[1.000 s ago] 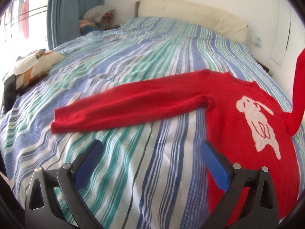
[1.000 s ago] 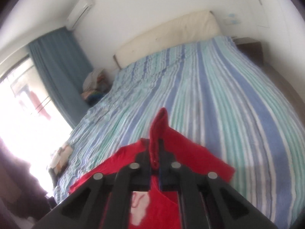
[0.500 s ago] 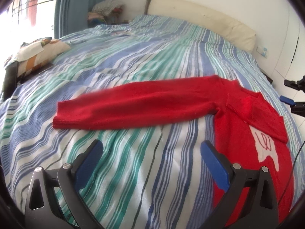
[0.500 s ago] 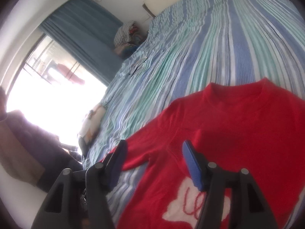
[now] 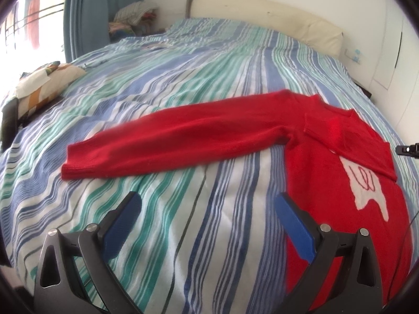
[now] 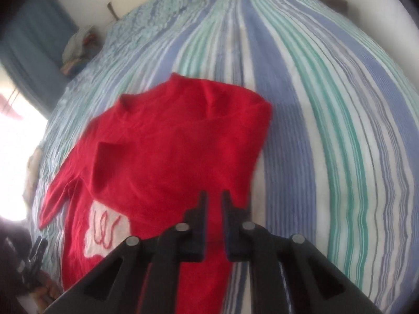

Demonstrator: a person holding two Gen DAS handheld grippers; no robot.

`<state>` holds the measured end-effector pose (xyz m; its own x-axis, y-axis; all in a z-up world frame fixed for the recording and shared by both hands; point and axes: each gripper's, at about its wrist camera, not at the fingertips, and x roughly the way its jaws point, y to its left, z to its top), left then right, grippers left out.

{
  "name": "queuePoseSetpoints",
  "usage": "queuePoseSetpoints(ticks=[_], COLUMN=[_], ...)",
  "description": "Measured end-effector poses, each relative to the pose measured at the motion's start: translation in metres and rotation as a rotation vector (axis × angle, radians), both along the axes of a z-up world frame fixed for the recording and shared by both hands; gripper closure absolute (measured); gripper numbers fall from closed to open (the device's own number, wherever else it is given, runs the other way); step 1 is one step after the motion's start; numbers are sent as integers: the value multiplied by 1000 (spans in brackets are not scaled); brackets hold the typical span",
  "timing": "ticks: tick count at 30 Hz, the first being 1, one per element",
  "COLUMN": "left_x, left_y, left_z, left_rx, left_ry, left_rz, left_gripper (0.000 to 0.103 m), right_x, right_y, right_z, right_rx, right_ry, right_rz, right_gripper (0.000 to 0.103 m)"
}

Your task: Fold small clothes

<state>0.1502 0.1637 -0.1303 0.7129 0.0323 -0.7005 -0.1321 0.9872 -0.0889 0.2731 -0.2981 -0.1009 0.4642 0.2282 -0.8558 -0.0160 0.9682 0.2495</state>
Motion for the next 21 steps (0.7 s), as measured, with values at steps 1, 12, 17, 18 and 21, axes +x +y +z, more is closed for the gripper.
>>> queuePoseSetpoints(ticks=[1, 12, 17, 18, 21], left_x=[1, 3, 5, 6, 10], left_y=[-1, 12, 24, 26, 27], left_z=[0, 0, -2, -3, -6], left_rx=[0, -46, -100, -113, -122], left_ry=[1, 11, 23, 26, 43], left_rz=[-2, 18, 49, 55, 70], left_gripper=[1, 1, 1, 1, 1], right_x=[3, 48, 61, 57, 36], right_y=[26, 269, 274, 271, 275], right_z=[10, -27, -56, -48, -33], right_rx=[-32, -255, -377, -334, -252], right_ry=[-34, -97, -94, -117, -143], right_rz=[101, 685, 658, 662, 786], right_gripper=[91, 65, 95, 96, 93])
